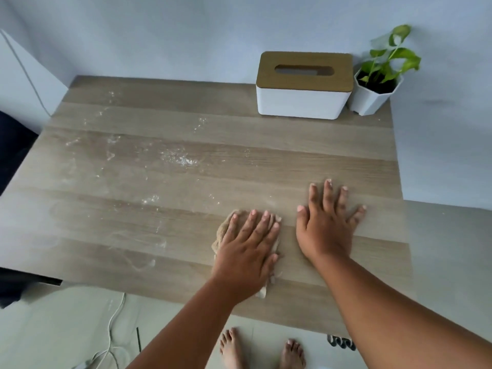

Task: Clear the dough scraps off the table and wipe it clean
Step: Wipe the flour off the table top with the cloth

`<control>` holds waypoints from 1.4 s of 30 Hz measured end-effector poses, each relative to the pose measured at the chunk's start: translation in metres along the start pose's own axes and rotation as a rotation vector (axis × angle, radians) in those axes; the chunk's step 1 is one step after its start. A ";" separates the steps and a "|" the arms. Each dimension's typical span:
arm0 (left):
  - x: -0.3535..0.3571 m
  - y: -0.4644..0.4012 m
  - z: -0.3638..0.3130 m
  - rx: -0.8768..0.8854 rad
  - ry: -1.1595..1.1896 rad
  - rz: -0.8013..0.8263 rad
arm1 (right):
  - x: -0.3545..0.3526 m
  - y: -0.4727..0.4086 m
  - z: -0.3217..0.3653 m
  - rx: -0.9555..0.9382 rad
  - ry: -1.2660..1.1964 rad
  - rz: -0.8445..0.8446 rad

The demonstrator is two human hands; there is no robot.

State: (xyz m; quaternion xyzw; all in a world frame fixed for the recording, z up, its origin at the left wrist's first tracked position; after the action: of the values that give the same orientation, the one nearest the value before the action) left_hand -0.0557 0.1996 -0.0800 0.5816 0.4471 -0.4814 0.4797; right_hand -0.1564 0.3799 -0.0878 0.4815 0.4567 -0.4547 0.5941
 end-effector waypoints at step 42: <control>-0.028 -0.126 0.055 0.267 -0.063 0.082 | 0.000 0.000 0.001 0.027 0.026 -0.068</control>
State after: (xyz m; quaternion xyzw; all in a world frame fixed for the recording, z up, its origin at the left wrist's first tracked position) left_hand -0.1900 0.1613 -0.0728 0.6427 0.3397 -0.5345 0.4311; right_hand -0.1559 0.3792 -0.0876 0.4793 0.4743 -0.4745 0.5658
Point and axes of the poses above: each hand's wrist, its own y-axis away from the middle knuckle, its own x-axis out of the palm, z = x × y, the point moved 2 cm from there along -y, towards the middle knuckle, and after that the axes turned 7 degrees about -x, right-handed, at the moved point
